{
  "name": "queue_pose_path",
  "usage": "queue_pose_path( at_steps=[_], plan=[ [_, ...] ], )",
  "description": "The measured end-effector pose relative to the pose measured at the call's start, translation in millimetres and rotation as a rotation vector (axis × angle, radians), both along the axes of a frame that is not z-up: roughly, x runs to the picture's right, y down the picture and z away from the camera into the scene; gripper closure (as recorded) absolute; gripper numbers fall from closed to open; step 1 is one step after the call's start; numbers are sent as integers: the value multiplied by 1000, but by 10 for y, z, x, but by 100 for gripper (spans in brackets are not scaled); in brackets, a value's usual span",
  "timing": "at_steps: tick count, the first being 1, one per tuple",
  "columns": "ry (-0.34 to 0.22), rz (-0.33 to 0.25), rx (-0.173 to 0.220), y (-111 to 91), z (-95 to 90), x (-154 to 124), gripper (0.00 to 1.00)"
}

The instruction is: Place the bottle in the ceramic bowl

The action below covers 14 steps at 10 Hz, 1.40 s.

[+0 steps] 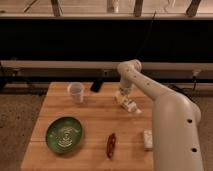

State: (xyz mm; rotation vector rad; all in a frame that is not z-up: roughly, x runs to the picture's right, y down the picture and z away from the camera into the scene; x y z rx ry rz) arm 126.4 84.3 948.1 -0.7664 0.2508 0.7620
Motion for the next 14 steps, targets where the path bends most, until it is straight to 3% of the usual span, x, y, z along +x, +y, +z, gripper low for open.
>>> queue_pose_path(
  at_steps=[4,10,14],
  plan=[
    [-1,-5,2,-24,-27,-3,89],
    [-136,-13,79,-641,-982,-227,89],
    [-230,-51,97,-644,-1240,-509,89]
  ],
)
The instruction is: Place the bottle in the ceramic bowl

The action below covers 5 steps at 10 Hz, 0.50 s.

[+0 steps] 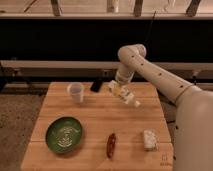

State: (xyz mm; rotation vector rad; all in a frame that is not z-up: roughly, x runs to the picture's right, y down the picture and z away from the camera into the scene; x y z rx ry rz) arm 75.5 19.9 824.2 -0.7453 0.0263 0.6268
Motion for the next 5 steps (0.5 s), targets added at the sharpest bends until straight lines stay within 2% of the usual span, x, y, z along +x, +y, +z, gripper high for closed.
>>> queue_pose_path(
  at_steps=[1,3,5],
  plan=[
    [-9,-5,9,8,-21,-20,89],
    [-41,-16,40,-57,-197,-92,89],
    [-77,-30,58,-84,-329,-281,89]
  ],
)
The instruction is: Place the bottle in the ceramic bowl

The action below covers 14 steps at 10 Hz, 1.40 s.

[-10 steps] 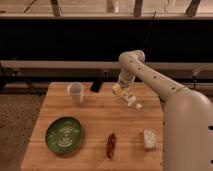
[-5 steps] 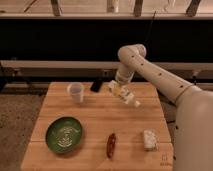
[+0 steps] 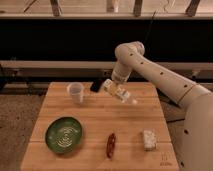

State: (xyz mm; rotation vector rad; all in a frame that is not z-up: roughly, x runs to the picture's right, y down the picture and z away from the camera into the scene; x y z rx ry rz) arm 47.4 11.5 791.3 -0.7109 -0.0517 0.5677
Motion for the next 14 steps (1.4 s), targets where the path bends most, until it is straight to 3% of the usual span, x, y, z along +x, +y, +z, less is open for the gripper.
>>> queue_pose_path(
  at_steps=[9,14],
  plan=[
    [-134,-39,63,-85,-611,-391,89],
    [-199,-50,86,-47,-807,-668,89]
  ],
)
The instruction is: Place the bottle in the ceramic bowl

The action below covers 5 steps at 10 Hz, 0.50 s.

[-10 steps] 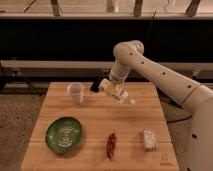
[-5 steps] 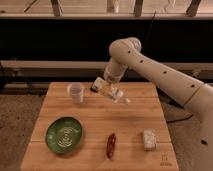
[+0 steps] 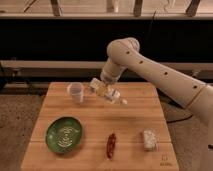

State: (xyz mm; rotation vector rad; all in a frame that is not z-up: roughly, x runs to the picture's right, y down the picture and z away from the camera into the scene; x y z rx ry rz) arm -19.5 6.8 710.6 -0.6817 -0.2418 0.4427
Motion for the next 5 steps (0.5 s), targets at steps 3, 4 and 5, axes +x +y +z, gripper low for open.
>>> queue_pose_path(
  at_steps=[3,4,5],
  plan=[
    [-35,-9,1,50,-89,-150,89],
    [-45,-11,-2,79,-105,-194,89],
    [-51,-16,-5,97,-119,-239,89]
  ],
)
